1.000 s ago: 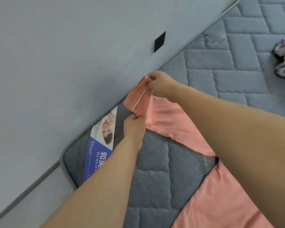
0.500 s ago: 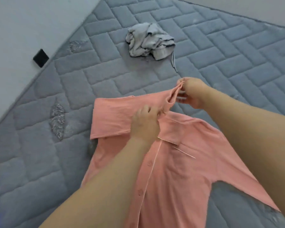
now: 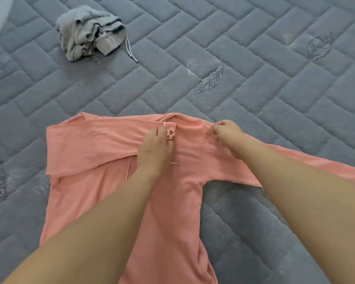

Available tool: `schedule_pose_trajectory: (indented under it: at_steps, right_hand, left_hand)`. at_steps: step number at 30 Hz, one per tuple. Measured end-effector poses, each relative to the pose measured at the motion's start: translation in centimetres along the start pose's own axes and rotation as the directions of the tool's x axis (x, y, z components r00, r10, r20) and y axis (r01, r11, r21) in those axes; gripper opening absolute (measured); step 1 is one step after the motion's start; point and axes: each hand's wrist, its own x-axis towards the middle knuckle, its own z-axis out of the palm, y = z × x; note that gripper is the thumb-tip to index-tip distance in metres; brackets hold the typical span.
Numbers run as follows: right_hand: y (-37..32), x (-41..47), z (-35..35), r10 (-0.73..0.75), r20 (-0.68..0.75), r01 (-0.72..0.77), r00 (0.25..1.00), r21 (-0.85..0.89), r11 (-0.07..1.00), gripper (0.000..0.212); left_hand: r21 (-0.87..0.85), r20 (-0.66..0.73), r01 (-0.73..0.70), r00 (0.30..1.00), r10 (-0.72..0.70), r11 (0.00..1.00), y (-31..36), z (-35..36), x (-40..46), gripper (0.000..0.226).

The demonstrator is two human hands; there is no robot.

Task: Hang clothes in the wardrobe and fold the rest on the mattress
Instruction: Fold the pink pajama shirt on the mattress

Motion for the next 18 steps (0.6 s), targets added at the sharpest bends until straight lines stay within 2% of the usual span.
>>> schedule_pose_trajectory:
  at_steps: [1,2,4,5,7,8,10,13,15,18]
  right_hand:
    - [1.1,0.0,-1.4,-0.006,-0.053,0.005,0.999,-0.026,1.0,0.012]
    - [2.4,-0.1,-3.0,0.002,-0.113,-0.011,0.994,-0.074,0.997,0.016]
    - [5.3,-0.6,-6.4,0.046,-0.248,-0.102,0.968,-0.221,0.97,0.03]
    - [6.9,-0.8,-8.2,0.062,-0.311,-0.154,0.948,-0.281,0.947,0.035]
    - [10.0,-1.7,-11.7,0.119,-0.404,-0.26,0.907,-0.316,0.912,0.04]
    - [11.5,-2.2,-13.5,0.152,-0.434,-0.304,0.888,-0.306,0.902,0.043]
    - [14.6,-3.3,-16.9,0.216,-0.482,-0.378,0.849,-0.27,0.885,0.049]
    - [19.0,-4.9,-21.9,0.327,-0.534,-0.477,0.78,-0.168,0.863,0.059]
    - [21.7,-5.7,-24.7,0.436,-0.518,-0.534,0.736,-0.047,0.844,0.064]
    - [24.4,-6.1,-27.5,0.525,-0.482,-0.555,0.702,0.091,0.827,0.066]
  left_hand:
    - [-0.035,-0.03,-0.019,0.999,0.018,0.999,0.7,0.2,-0.3,0.024]
    - [-0.029,0.01,-0.053,0.999,0.054,0.998,1.5,0.6,-0.7,0.026]
    - [0.125,0.21,-0.105,0.975,0.077,0.987,3.3,2.0,-2.0,0.034]
    - [0.23,0.253,-0.093,0.967,0.033,0.969,4.2,2.6,-2.4,0.035]
    - [0.331,0.221,-0.033,0.974,-0.043,0.943,7.0,3.2,-2.7,0.035]
    - [0.323,0.198,-0.064,0.98,-0.001,0.944,8.8,3.5,-2.9,0.035]
    - [0.229,0.239,-0.249,0.951,0.194,0.941,13.2,4.6,-3.3,0.032]
    - [0.034,0.401,-0.525,0.787,0.47,0.85,20.4,7.1,-4.9,0.032]
    - [-0.001,0.461,-0.601,0.709,0.534,0.799,24.6,9.1,-6.2,0.037]
    - [0.092,0.508,-0.654,0.679,0.529,0.751,28.8,12.0,-7.9,0.044]
